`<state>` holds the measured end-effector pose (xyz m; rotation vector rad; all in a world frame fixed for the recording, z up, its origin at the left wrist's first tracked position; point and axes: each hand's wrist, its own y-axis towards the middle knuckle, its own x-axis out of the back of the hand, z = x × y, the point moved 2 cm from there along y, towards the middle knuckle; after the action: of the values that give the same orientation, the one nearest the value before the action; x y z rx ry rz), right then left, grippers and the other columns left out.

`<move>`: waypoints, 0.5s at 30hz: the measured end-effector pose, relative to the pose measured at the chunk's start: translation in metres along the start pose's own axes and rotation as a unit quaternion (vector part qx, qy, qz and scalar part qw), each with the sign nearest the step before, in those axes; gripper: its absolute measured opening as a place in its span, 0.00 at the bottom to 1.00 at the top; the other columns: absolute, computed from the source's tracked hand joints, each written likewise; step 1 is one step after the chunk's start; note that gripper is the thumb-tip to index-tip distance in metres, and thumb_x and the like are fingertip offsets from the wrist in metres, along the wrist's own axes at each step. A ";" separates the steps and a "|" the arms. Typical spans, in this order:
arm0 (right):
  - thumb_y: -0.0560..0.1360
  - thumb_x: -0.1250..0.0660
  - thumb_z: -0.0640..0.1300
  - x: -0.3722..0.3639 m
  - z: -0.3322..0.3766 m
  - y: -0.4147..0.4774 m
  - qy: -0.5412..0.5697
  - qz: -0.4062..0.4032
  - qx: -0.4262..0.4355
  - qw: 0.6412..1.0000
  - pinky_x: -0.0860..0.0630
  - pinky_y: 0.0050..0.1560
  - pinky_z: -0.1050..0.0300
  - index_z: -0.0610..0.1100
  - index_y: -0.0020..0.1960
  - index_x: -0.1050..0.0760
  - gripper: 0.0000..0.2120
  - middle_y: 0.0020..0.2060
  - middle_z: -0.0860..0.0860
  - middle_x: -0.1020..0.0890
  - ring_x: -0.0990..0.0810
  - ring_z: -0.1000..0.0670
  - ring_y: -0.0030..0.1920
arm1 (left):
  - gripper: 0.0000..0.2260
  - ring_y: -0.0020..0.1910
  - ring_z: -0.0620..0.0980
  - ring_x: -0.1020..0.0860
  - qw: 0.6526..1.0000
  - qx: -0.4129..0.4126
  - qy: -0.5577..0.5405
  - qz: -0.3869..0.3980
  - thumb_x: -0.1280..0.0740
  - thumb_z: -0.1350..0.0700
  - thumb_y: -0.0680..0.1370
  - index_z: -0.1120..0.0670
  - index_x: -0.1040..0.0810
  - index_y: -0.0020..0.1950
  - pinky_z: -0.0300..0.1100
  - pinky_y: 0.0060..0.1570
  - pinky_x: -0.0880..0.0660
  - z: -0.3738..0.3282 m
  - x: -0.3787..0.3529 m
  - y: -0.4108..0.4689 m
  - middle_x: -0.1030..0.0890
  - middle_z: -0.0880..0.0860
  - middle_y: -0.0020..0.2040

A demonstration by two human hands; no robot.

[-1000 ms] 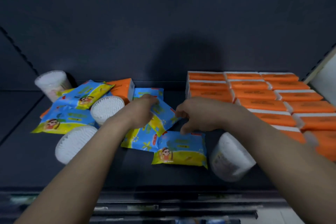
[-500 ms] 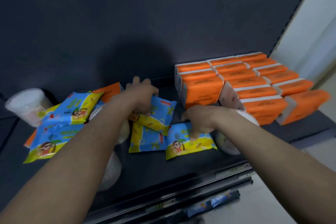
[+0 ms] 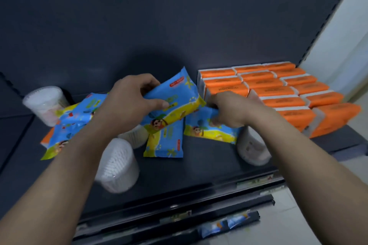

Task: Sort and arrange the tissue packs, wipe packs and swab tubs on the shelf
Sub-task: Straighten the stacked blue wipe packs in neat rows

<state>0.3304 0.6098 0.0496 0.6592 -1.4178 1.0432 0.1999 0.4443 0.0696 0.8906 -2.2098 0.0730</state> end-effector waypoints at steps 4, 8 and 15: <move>0.71 0.31 0.46 0.028 -0.006 0.000 0.039 -0.126 0.039 0.991 0.31 0.40 0.56 0.46 0.49 0.25 0.09 0.45 0.47 0.21 0.23 0.44 0.47 | 0.10 0.39 0.48 0.19 0.996 0.042 -0.019 -0.076 0.24 0.56 0.66 0.51 0.20 0.44 0.45 0.41 0.22 -0.010 0.022 -0.027 0.17 0.49 0.40; 0.71 0.31 0.46 0.050 0.004 0.000 0.093 -0.194 0.102 0.971 0.33 0.41 0.56 0.48 0.49 0.24 0.08 0.40 0.50 0.25 0.24 0.46 0.45 | 0.09 0.36 0.47 0.21 0.986 0.084 -0.005 -0.145 0.24 0.56 0.66 0.52 0.21 0.43 0.41 0.35 0.24 -0.016 0.038 -0.057 0.17 0.53 0.40; 0.71 0.28 0.47 0.063 0.083 0.004 0.183 -0.226 0.242 0.926 0.26 0.43 0.53 0.45 0.50 0.22 0.10 0.42 0.48 0.20 0.22 0.47 0.43 | 0.15 0.34 0.48 0.25 0.954 0.143 0.006 -0.264 0.24 0.47 0.59 0.49 0.23 0.39 0.55 0.40 0.23 -0.005 0.085 -0.137 0.18 0.55 0.38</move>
<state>0.2792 0.5506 0.1184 1.0296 -0.6351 1.0751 0.2465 0.2928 0.1003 1.6097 -1.9056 0.1439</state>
